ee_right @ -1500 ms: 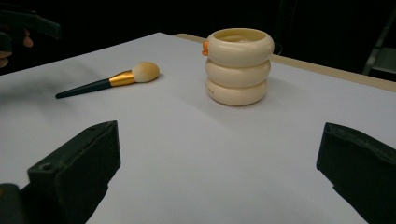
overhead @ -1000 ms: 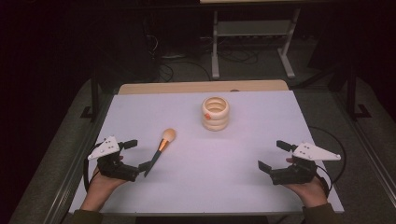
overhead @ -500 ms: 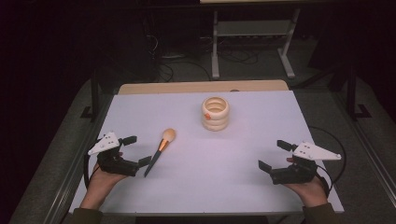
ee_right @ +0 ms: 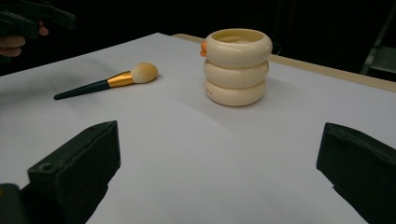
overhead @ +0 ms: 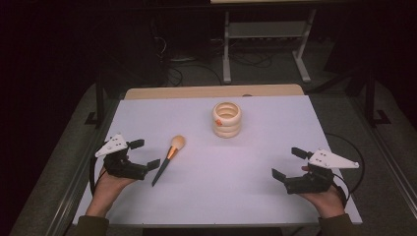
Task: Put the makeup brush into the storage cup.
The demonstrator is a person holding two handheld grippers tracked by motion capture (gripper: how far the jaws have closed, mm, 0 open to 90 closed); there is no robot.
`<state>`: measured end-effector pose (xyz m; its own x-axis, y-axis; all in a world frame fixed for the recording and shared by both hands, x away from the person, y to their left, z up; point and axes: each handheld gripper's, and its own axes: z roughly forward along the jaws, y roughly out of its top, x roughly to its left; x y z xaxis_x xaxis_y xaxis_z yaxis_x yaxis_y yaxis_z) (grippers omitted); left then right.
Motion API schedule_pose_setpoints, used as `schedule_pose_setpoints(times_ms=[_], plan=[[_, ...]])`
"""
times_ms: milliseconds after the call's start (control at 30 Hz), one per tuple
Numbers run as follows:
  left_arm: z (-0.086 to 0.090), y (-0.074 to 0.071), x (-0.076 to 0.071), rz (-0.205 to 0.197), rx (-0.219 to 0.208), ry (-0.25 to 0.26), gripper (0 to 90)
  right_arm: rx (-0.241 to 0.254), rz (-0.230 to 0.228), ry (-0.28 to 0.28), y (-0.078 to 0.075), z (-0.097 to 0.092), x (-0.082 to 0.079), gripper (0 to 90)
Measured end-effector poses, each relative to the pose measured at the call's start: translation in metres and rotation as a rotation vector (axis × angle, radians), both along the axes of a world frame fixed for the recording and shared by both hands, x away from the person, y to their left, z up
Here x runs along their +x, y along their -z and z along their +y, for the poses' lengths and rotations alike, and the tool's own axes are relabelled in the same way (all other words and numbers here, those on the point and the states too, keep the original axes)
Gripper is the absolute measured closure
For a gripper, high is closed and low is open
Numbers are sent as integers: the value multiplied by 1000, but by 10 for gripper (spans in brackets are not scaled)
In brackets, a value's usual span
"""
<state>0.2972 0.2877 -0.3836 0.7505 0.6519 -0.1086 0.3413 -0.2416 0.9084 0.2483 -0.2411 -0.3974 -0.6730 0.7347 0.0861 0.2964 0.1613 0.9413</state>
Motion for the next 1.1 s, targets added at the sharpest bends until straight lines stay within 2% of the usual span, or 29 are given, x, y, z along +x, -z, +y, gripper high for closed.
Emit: schedule_pose_setpoints(times_ms=[433,633,1100], plan=[[-2,-1,8,22,13,-19,0,1,3,-5,0,2,1,0],[-5,-1,13,45,49,-22,0,0,4,-6,1,2,1,0],[-12,-5,22,61,82,-38,0,1,3,-6,0,2,2,0]])
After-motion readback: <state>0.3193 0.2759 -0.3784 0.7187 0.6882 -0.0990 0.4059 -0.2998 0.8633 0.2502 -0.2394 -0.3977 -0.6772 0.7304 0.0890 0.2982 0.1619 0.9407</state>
